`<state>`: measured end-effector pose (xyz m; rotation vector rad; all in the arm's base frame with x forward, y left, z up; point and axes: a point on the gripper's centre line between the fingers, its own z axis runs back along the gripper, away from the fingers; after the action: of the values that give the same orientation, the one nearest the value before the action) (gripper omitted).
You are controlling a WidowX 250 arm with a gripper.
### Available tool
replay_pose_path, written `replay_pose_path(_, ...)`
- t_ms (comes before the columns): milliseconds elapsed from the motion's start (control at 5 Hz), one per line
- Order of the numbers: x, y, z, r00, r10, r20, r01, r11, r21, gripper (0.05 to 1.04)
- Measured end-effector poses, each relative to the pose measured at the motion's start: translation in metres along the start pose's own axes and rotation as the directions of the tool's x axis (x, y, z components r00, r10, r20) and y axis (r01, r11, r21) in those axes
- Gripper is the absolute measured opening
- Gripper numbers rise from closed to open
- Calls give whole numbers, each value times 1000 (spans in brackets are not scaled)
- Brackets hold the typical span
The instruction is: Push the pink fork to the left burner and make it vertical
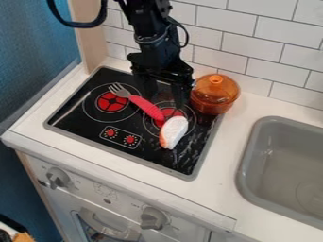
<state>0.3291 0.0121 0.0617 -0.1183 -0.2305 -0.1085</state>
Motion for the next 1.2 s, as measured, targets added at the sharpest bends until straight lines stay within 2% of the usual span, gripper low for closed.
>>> replay_pose_path(200, -5, 2, -9, 999, 18, -32, -18, 1000, 4, 1000)
replay_pose_path(400, -8, 15, -7, 969, 246, -9, -243, 960, 141, 1000)
replay_pose_path(600, -6, 21, 1, 887, 462, 13, -457, 872, 174, 1000)
replay_pose_path(800, -3, 45, 11, 729, 682, 54, -680, 714, 166, 1000)
replay_pose_path(1000, 5, 60, 0, 554, 825, 112, -827, 529, 188, 1000)
replay_pose_path(1200, 9, 82, -18, 341, 921, 188, -929, 300, 216, 1000)
